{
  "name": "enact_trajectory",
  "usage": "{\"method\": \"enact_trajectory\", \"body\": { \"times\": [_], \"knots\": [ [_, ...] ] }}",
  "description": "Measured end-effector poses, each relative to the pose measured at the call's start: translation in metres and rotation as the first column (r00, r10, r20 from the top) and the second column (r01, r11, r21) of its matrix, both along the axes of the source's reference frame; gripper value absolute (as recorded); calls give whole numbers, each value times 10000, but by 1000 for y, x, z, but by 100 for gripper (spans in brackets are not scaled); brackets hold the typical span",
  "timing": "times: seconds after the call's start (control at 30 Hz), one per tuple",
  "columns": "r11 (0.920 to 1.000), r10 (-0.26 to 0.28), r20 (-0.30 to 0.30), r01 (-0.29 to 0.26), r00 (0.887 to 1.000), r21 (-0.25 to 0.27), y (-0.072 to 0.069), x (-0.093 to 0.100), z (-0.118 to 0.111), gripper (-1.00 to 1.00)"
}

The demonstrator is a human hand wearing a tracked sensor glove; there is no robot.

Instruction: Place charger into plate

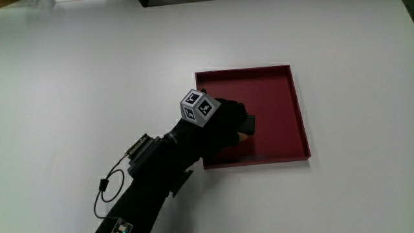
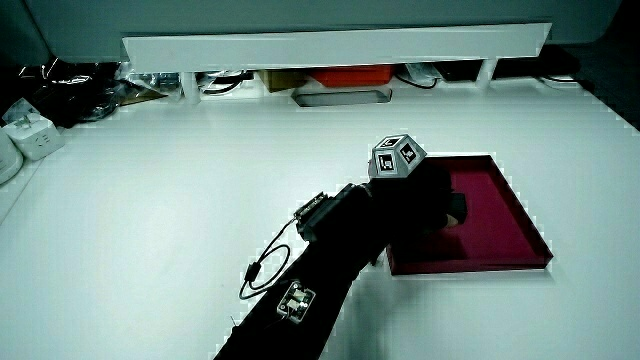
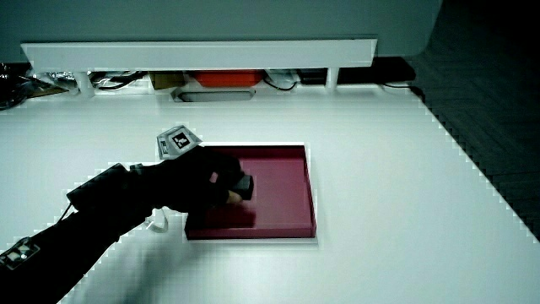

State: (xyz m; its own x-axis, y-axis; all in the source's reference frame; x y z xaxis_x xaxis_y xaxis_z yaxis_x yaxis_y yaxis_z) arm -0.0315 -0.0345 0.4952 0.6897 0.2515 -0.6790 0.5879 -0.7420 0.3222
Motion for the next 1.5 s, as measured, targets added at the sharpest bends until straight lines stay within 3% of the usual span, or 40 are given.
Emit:
{"method": "enact_trajectory", "body": {
  "times": [0.13,0.37,0.6,0.83,1.13,1.23,1.3,1.33,1.4,1.43,1.5],
  "knots": [
    [9998,-56,239,61,9997,-208,4,3,13,0],
    [9998,127,554,-120,9984,-126,12,9,31,0],
    [9992,339,906,-357,9953,174,14,13,29,0],
    [9996,288,833,-290,9961,10,15,12,34,0],
    [9999,82,702,-77,9975,-86,16,8,34,-53],
    [10000,-82,354,81,9993,31,15,4,23,-71],
    [9991,8,128,-14,9999,426,11,-1,14,-82],
    [9998,-76,-48,77,10000,193,10,-4,10,-88],
    [9996,10,-306,-2,9995,281,5,-11,1,-100],
    [10000,35,-606,-36,9982,-14,3,-15,-3,-100],
    [9997,254,-485,-254,9985,4,0,-21,-18,-100]
  ]
}}
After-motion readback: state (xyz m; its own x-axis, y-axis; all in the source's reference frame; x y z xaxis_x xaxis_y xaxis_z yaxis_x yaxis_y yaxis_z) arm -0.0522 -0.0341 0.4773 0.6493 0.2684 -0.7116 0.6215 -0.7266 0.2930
